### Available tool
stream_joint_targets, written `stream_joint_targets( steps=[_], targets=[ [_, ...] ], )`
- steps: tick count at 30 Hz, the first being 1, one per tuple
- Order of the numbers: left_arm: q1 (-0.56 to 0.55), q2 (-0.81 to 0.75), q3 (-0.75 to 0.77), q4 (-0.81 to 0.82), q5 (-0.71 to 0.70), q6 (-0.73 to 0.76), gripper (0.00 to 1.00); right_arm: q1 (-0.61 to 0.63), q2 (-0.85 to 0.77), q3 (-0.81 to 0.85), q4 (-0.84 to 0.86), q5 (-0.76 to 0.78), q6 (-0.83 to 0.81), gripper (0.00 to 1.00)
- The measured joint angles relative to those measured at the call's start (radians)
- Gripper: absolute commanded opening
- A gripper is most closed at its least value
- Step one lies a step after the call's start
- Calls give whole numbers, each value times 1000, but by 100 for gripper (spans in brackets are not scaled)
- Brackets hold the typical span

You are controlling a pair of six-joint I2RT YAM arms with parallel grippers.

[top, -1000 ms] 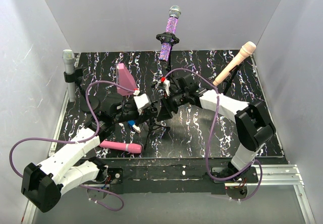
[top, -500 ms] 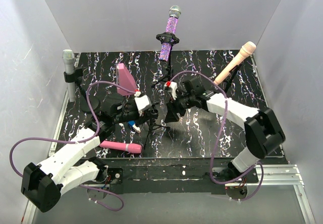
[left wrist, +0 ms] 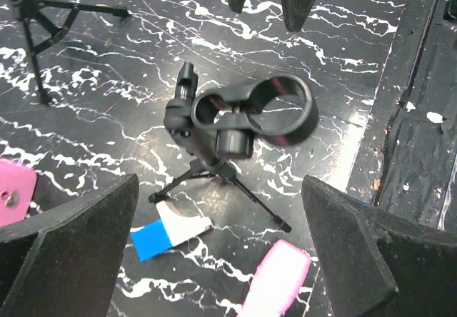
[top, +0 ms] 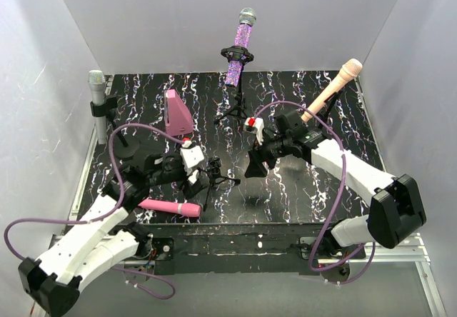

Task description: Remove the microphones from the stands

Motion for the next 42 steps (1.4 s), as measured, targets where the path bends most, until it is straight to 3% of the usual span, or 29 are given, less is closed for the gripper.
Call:
stream_joint_targets(
  steps=[5, 10, 18, 24, 25, 29, 31, 35, 42],
  targets=[
    [0, -95, 47, -117, -37, 3, 98, 0, -15, 0, -8, 1, -19, 70],
    [0, -63, 76, -120, -11, -5, 97, 0, -35, 38, -73, 8, -38, 69],
    [-3, 173, 23, 75, 2, -60, 75, 0, -116, 168, -163, 55, -50, 68],
    [-4, 240, -18, 208, 2, -87, 63, 0, -179, 184, -200, 97, -65, 68],
    [-4, 246, -18, 225, 3, -87, 64, -1, -186, 180, -200, 101, -67, 67],
    [-4, 275, -12, 233, 3, -60, 91, -4, -219, 131, -195, 90, -90, 67],
    [-4, 282, 9, 184, -10, -35, 97, -3, -228, 89, -158, 71, -95, 70],
    [-4, 241, 87, 17, -34, 32, 98, 19, -208, 13, -42, 46, -80, 70],
    [-4, 53, 205, -252, -109, 117, 98, 109, -110, 22, 148, 49, -44, 74]
  ],
)
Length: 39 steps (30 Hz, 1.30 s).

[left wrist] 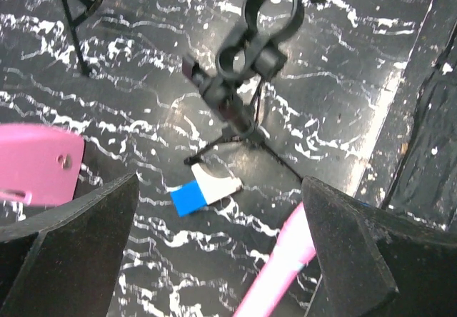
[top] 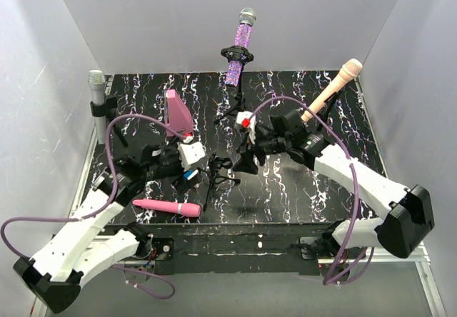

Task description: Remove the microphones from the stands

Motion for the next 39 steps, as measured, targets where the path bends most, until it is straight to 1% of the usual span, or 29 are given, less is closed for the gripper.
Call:
stream_joint_targets(
  steps=[6, 10, 13, 16, 20, 25, 26, 29, 31, 36, 39],
  targets=[
    [0, -123, -7, -114, -71, -29, 98, 60, 87, 186, -45, 31, -4, 75],
    [1, -190, -41, -122, -103, -71, 98, 100, 90, 231, -87, 54, 2, 75],
    [19, -232, -71, -125, -116, -85, 98, 136, 124, 282, -155, 77, 2, 74],
    [42, -260, -85, -132, -130, -95, 98, 177, 192, 352, -217, 134, 1, 69],
    [72, -275, -86, -131, -129, -115, 98, 224, 280, 407, -259, 214, -6, 58],
    [92, -276, -88, -117, -121, -136, 98, 249, 318, 419, -307, 305, -29, 41],
    [94, -276, -88, -113, -120, -137, 98, 249, 319, 424, -312, 315, -31, 39],
    [100, -275, -88, -100, -117, -144, 98, 249, 319, 443, -332, 364, -32, 31],
    [103, -272, -89, -89, -114, -145, 98, 249, 314, 444, -337, 415, -32, 28],
    [112, -252, -96, -59, -111, -147, 98, 237, 259, 418, -348, 517, -33, 27],
    [115, -231, -105, -40, -108, -148, 98, 180, 211, 396, -367, 536, -26, 27]
  ],
)
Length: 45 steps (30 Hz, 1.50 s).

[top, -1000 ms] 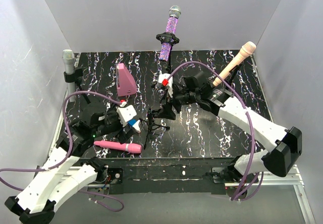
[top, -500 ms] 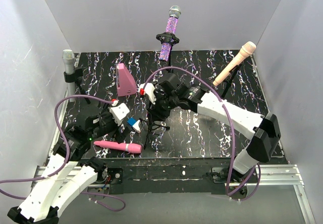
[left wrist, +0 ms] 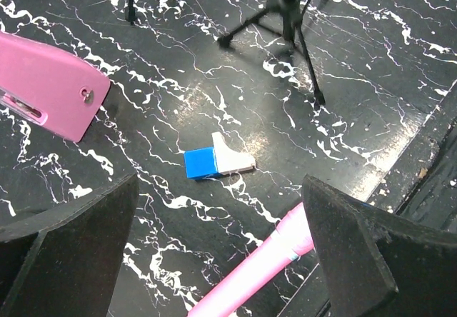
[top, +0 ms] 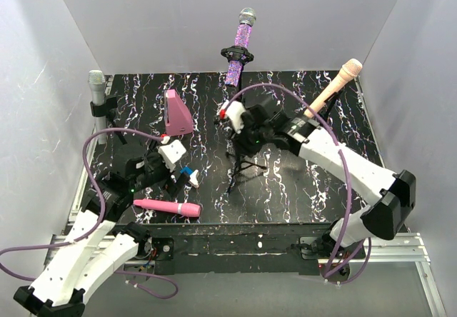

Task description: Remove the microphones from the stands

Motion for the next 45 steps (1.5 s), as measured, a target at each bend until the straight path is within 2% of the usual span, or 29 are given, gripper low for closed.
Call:
stream_joint_targets(
  steps=[7, 12, 23, 25, 29, 31, 36, 45],
  targets=[
    [4, 63, -10, 63, 11, -7, 98, -250, -27, -11, -26, 37, 14, 27],
    [8, 108, -12, 97, 21, -16, 98, -386, 1, 4, -2, 62, 25, 27],
    [10, 160, -12, 142, 40, -30, 98, -490, 135, 123, 11, 38, 54, 27],
    [10, 166, -12, 143, 41, -30, 98, -503, 179, 167, 13, 38, 58, 34],
    [10, 180, -12, 169, 48, -38, 98, -531, 244, 231, 14, 32, 69, 64],
    [10, 200, -10, 206, 51, -56, 98, -538, 248, 235, 12, 31, 75, 71],
    [10, 345, 53, 350, 70, -109, 98, -547, 220, 235, -3, -13, 84, 76],
    [10, 614, 257, 592, 106, -221, 98, -547, 42, 234, -9, -146, 97, 73]
  ],
)
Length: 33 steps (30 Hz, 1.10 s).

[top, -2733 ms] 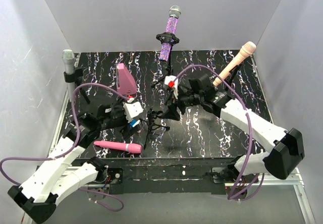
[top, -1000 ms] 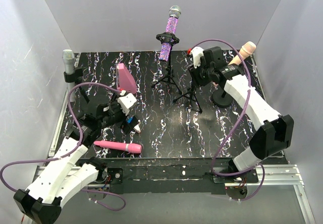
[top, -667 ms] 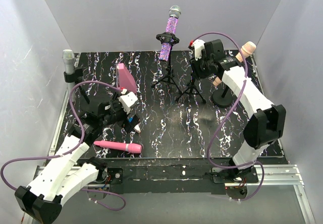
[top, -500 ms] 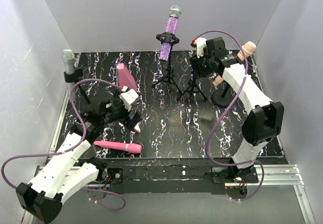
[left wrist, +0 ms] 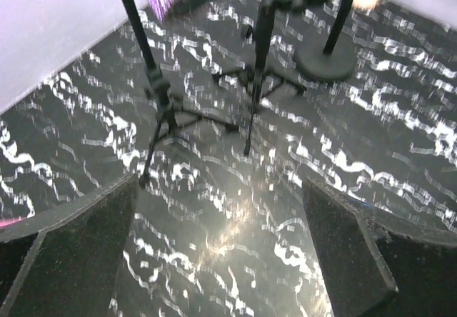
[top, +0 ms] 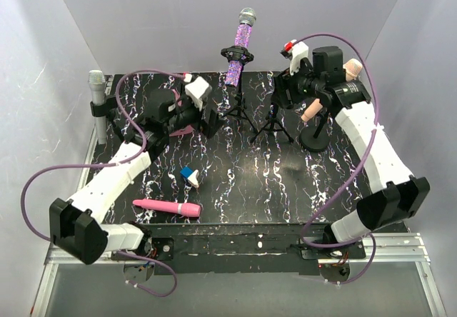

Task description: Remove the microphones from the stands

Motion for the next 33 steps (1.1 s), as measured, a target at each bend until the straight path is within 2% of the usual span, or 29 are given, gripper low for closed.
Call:
stream_joint_targets(
  steps=[5, 12, 17, 25, 33],
  targets=[
    [0, 95, 142, 45, 41, -81, 97, 0, -55, -31, 112, -130, -37, 72],
    [0, 201, 299, 16, 60, -156, 97, 1, 109, 19, 302, -275, -61, 70],
    [0, 214, 338, -76, 56, -104, 98, -4, 252, 45, 441, -362, -61, 69],
    [0, 196, 377, -224, 74, 6, 98, -11, 362, 97, 622, -448, -27, 66],
    [0, 202, 608, -423, 80, 145, 98, -16, 440, 120, 789, -507, 67, 54]
  ],
)
